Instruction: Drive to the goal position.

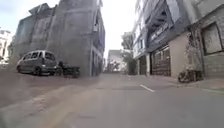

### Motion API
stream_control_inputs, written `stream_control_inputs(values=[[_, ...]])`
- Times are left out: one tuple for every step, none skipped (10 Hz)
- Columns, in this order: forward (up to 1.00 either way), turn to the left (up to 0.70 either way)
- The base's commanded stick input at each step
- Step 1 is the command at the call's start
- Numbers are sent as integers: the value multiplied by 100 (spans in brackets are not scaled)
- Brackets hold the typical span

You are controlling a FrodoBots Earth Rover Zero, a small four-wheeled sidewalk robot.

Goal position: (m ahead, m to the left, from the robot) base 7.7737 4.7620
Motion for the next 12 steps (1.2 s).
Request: stream_control_inputs(values=[[100, 0], [100, 0], [100, 0], [100, 0], [100, 0], [100, 0], [100, 0], [100, 0], [100, 0], [100, 0], [100, 0], [100, 0]])
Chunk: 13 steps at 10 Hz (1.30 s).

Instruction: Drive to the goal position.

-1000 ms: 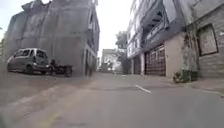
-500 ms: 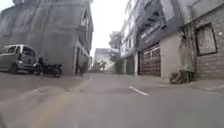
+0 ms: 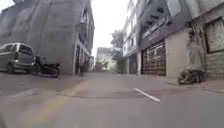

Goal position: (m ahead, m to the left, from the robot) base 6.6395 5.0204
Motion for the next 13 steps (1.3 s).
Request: stream_control_inputs(values=[[100, 0], [100, 0], [100, 1], [100, 6], [100, 20], [100, 30], [100, 15], [100, 0], [100, 0], [100, 0], [100, 0], [100, 0], [100, 0]])
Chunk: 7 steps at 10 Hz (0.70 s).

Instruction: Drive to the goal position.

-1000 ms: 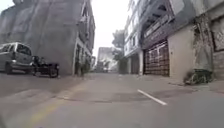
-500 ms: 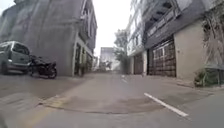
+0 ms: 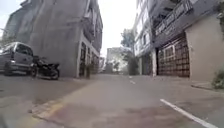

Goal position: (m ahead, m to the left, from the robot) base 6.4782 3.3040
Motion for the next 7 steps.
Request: stream_control_inputs(values=[[100, 2], [100, 13], [100, 40], [100, 40], [100, 34], [100, 0], [100, 0]])
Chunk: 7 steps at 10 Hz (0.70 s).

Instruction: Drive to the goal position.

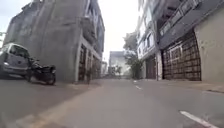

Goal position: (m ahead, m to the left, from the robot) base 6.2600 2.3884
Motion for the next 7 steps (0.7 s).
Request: stream_control_inputs(values=[[100, -10], [100, -39], [100, -40], [100, -40], [100, -40], [100, -40], [100, -40]])
